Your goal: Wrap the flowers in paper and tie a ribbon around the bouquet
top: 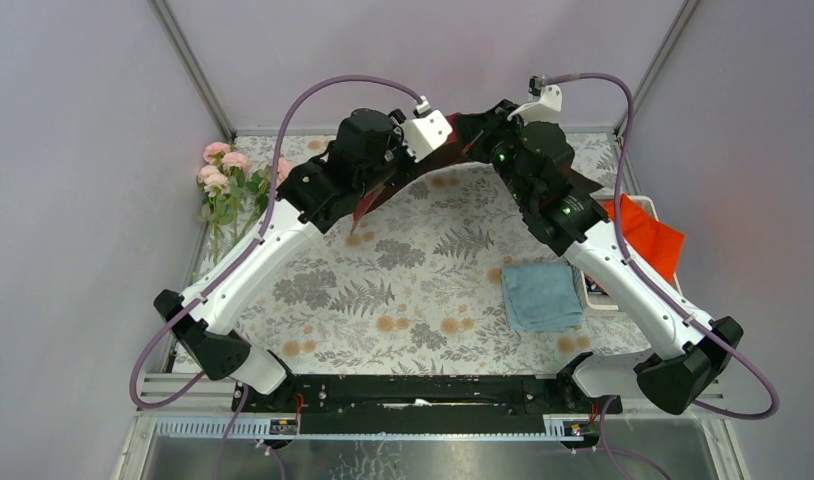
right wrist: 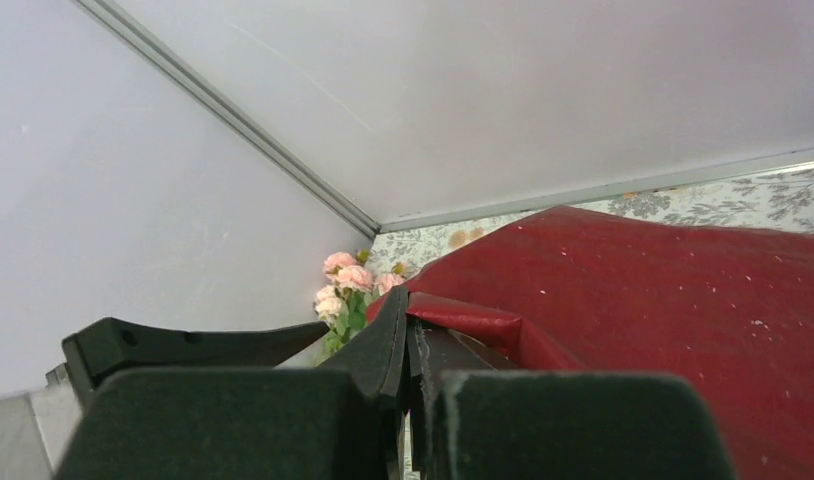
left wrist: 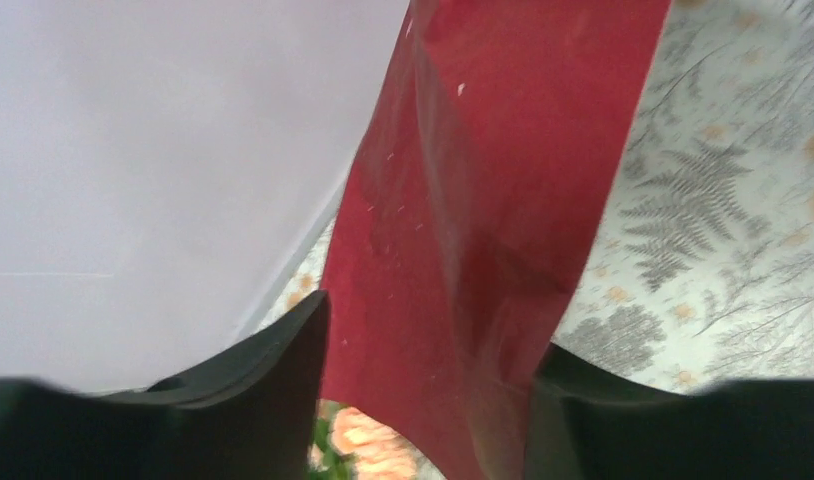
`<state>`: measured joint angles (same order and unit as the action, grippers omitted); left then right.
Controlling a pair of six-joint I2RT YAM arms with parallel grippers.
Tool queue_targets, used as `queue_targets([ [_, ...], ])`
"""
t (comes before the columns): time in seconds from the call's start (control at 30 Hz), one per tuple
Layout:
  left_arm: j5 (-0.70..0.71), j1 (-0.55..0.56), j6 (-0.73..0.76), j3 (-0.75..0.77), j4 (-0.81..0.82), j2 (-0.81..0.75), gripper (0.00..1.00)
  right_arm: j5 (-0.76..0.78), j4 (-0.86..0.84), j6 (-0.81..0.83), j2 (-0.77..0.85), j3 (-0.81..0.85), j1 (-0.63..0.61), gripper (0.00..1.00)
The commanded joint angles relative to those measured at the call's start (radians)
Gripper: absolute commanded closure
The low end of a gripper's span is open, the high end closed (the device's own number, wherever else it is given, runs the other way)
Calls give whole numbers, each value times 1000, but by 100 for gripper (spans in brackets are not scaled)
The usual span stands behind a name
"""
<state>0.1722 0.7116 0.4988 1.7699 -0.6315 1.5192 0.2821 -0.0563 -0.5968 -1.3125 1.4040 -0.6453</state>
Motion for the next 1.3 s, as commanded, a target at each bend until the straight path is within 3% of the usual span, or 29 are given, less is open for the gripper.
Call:
queue_targets([
  [0.0, 56, 0, 43, 3, 61, -23, 60, -34, 38, 82, 27, 88, -5, 100],
  [0.07, -3, -1, 14, 31, -5, -26, 97, -26, 89, 141, 25, 123, -4, 100],
  [0.1, -45, -1, -3, 42, -38, -33, 100, -19, 109, 174, 22, 145, -2, 99],
  [0.23, -326, 0, -117, 99, -176, -61, 100, -46, 125, 331, -2, 238, 14, 61],
  [0.33, -498, -1, -224, 173, -238, -69, 100, -128, 239, 422, -92, 403, 55, 29],
  [0.43, -612, -51, -348, 197, -213, -89, 100, -328, 360, 414, -197, 549, 159, 14],
  [0.53, -743, -218, -483, 147, -127, -100, 100, -441, 388, 392, -264, 588, 238, 8],
  [0.7, -920, -575, -715, -47, 113, -59, 100, -458, 401, 371, -355, 561, 310, 6],
  [0.87, -963, -784, -741, -202, 188, 58, 100, -456, 448, 400, -439, 494, 332, 4],
  [1.03, -907, -927, -602, -269, 127, 172, 100, -470, 443, 412, -457, 375, 370, 2],
  [1.27, -866, -975, -300, -267, -45, 290, 100, -585, 435, 428, -501, 218, 437, 0],
])
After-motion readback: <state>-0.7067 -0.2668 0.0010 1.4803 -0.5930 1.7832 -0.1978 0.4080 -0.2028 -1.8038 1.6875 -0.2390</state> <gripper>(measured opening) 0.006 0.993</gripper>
